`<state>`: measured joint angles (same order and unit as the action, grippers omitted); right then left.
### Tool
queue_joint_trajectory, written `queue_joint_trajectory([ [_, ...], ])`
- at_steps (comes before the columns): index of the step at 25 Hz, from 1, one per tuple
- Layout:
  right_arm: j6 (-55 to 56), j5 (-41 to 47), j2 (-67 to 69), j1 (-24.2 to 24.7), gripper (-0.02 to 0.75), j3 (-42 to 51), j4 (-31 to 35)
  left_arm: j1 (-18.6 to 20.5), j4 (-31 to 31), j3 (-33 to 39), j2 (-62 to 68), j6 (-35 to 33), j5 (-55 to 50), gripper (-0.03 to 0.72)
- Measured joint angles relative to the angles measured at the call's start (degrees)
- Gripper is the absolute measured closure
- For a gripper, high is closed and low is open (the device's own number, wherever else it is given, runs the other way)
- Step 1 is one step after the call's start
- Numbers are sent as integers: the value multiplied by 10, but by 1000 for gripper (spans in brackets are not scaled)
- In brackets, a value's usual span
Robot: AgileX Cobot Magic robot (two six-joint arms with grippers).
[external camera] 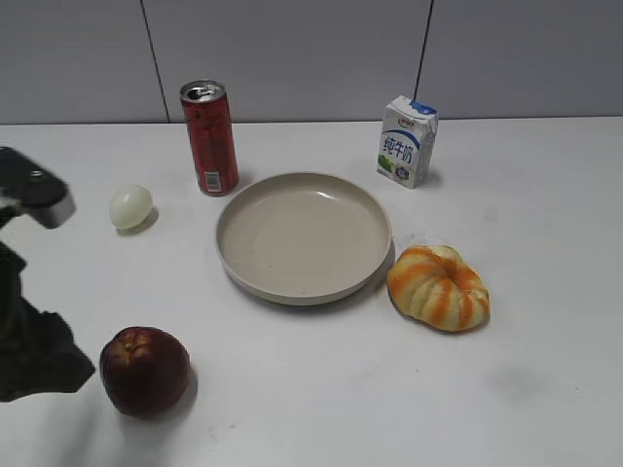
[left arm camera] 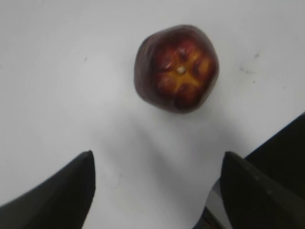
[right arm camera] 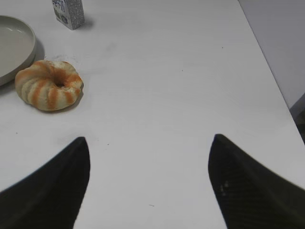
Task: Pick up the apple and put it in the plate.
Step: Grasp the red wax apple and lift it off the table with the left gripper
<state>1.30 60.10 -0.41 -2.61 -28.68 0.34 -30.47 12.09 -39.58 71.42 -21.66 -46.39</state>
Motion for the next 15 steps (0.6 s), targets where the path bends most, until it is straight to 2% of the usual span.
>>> queue_joint_trajectory([
  [4, 0, 0, 0, 0, 153, 0, 0, -25, -14, -55, 99, 0, 3, 65],
  [12, 0, 0, 0, 0, 153, 0, 0, -26, -6, -108, 244, 0, 3, 64],
  [15, 0, 0, 0, 0, 153, 0, 0, -26, -3, -115, 261, 0, -4, 91],
])
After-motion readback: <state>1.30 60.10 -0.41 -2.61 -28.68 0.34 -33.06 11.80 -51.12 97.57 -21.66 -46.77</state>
